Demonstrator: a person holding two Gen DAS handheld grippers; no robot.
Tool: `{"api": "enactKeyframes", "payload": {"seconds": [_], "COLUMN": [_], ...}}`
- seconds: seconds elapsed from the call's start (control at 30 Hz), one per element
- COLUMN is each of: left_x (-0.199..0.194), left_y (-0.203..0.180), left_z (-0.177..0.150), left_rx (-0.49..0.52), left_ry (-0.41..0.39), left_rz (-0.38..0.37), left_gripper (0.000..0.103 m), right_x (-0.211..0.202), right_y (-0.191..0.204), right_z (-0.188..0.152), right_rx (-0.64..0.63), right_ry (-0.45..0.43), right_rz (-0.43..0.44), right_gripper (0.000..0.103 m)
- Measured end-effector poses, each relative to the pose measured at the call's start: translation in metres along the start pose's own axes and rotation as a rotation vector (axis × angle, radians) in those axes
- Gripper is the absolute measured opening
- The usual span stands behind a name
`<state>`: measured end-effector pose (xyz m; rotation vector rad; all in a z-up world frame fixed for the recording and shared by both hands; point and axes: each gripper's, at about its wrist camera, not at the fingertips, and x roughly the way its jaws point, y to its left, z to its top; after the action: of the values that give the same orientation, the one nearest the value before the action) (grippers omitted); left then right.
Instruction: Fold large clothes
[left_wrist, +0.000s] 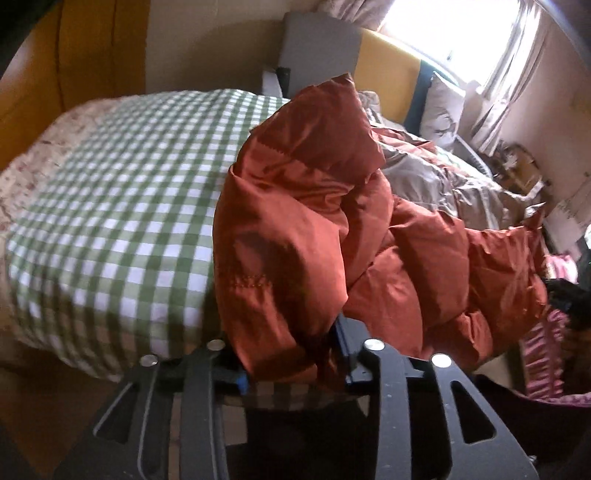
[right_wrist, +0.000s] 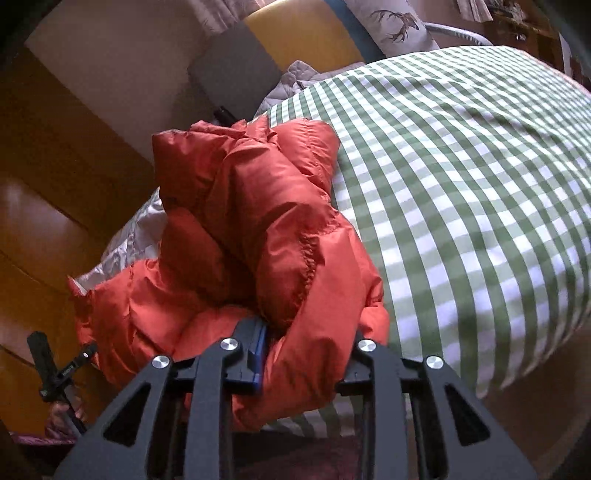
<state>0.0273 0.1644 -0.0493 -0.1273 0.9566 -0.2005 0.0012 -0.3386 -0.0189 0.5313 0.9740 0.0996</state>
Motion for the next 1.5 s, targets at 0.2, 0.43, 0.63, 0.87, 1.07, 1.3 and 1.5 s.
{"api": "enactKeyframes", "payload": {"seconds": [0.2, 0.43, 0.63, 0.87, 1.07, 1.3, 1.5], "left_x": [-0.007, -0.02, -0.022, -0.029, -0.034, -0.029, -0.008], "left_y": [0.001, 0.005, 0.0, -0.007, -0.002, 0.022, 0.034], "left_z": [0.001, -0.002, -0.002, 0.008, 0.025, 0.059, 0.079], "left_rx": [0.033, 0.042, 0.071, 0.12, 0.126, 0.066, 0.008], "left_ry": [-0.051, -0.074, -0.085, -0.118, -0.14, -0.163, -0.14], "left_rz": [0.076, 0.119, 0.167, 0.2, 0.155, -0.039, -0.171], "left_gripper": [0.065, 0.068, 0.079, 0.079, 0.079, 0.082, 0.089], "right_x": [-0.009, -0.015, -0.02, -0.024, -0.024, -0.026, -0.013], "right_y": [0.013, 0.025, 0.026, 0.028, 0.039, 0.056, 0.051], "right_z": [0.001, 0.005, 0.01, 0.02, 0.033, 0.051, 0.065], "right_rx": [-0.048, -0.104, -0.131, -0.15, -0.186, -0.292, -0.322], "right_ry": [-0.007, -0.045, -0.084, -0.115, -0.125, -0.125, -0.087], "right_rz": [-0.058, -0.113, -0.146, -0.156, -0.148, -0.137, -0.124], "right_gripper": [0.052, 0.081, 0.089, 0.089, 0.089, 0.089, 0.089]}}
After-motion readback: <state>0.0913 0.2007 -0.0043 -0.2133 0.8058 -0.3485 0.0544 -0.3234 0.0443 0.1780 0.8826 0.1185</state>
